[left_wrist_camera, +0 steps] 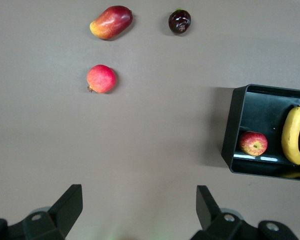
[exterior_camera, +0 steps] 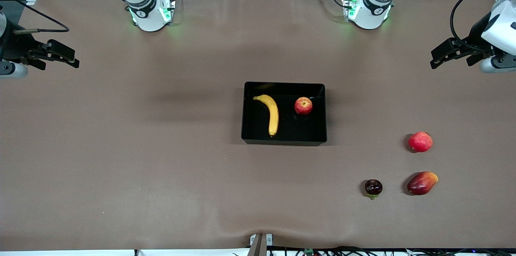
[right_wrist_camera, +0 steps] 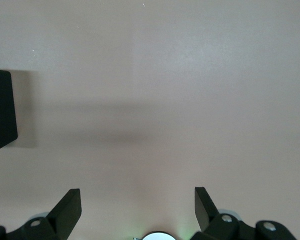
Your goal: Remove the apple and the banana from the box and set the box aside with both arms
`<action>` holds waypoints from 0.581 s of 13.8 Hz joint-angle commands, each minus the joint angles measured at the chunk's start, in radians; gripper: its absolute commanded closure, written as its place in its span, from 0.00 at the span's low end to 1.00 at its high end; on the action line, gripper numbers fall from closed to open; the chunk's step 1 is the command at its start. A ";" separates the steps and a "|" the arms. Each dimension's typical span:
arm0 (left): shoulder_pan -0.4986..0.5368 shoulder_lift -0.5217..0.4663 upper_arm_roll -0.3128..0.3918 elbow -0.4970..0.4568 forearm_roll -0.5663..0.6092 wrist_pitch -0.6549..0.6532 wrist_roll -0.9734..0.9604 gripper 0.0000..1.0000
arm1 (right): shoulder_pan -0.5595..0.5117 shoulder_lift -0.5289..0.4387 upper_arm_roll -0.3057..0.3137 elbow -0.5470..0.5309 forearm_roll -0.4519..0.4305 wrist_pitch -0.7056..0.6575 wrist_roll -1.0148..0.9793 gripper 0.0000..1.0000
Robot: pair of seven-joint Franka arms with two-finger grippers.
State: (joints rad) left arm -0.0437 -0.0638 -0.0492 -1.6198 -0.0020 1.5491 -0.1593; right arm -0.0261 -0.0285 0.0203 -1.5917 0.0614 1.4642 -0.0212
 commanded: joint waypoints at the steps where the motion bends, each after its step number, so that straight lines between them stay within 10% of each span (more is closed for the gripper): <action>1: 0.005 0.004 0.002 0.018 -0.023 -0.013 0.017 0.00 | 0.000 -0.001 0.003 0.001 -0.005 -0.005 0.012 0.00; 8: -0.001 0.009 0.002 0.020 -0.023 -0.014 0.015 0.00 | 0.000 -0.001 0.003 0.001 -0.005 -0.007 0.007 0.00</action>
State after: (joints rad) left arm -0.0436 -0.0637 -0.0494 -1.6199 -0.0020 1.5484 -0.1593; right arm -0.0261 -0.0281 0.0204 -1.5920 0.0614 1.4625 -0.0212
